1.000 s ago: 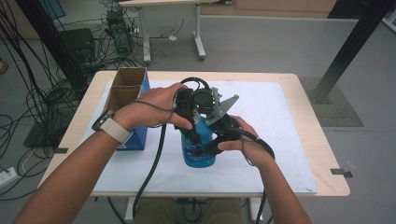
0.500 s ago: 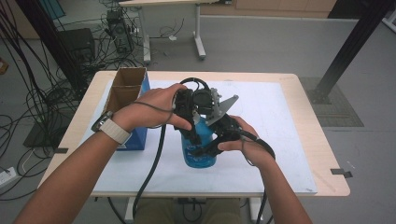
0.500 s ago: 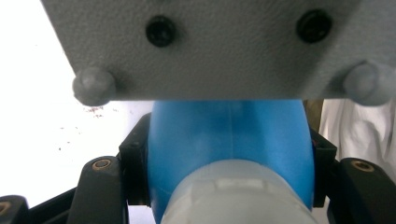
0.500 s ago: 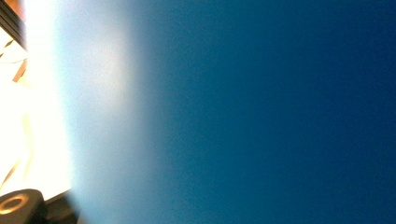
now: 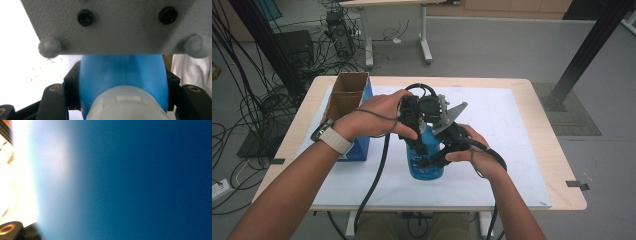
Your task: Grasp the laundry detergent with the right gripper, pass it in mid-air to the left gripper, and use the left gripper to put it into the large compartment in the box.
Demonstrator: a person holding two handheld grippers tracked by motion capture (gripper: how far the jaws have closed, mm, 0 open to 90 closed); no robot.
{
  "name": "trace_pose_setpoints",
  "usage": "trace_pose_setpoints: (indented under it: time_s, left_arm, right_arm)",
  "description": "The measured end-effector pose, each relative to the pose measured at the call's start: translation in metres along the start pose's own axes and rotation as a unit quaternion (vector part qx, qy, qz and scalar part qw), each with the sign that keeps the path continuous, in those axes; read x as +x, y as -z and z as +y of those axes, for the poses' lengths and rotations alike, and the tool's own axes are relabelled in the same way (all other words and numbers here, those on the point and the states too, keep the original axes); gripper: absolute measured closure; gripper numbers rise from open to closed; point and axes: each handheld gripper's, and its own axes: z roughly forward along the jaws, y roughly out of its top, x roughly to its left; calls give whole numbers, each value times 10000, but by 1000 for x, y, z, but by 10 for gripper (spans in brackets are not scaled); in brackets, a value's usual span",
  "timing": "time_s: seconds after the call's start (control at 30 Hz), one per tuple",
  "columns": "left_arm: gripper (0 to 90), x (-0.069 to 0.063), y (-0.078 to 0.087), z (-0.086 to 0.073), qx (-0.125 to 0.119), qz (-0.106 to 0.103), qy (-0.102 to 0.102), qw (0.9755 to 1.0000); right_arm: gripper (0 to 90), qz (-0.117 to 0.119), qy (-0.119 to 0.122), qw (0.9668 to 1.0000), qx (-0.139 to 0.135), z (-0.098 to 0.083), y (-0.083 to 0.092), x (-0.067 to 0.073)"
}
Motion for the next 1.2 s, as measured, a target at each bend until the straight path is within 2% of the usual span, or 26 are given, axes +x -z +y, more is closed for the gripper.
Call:
trace_pose_setpoints:
  time_s: [0.1,0.13,0.37,0.5,1.17,1.2]
  left_arm:
    - [380,0,0,0,1,11,2,10000]
    - [380,-1,0,0,-5,7,11,10000]
    - [380,0,1,-1,-11,15,13,10000]
    - [380,-2,1,-1,-34,26,59,10000]
    - [380,0,1,-1,-41,10,9,10000]
    - [380,-1,1,-1,-72,5,57,10000]
  right_arm:
    - [437,7,-5,10000,4,0,0,0]
    - [437,-86,53,9999,16,0,0,-1]
    - [437,4,-1,10000,10,1,0,0]
    - [437,-5,15,10000,-3,1,0,0]
    - [436,-61,76,10000,4,0,0,0]
    - [437,-54,71,10000,3,0,1,0]
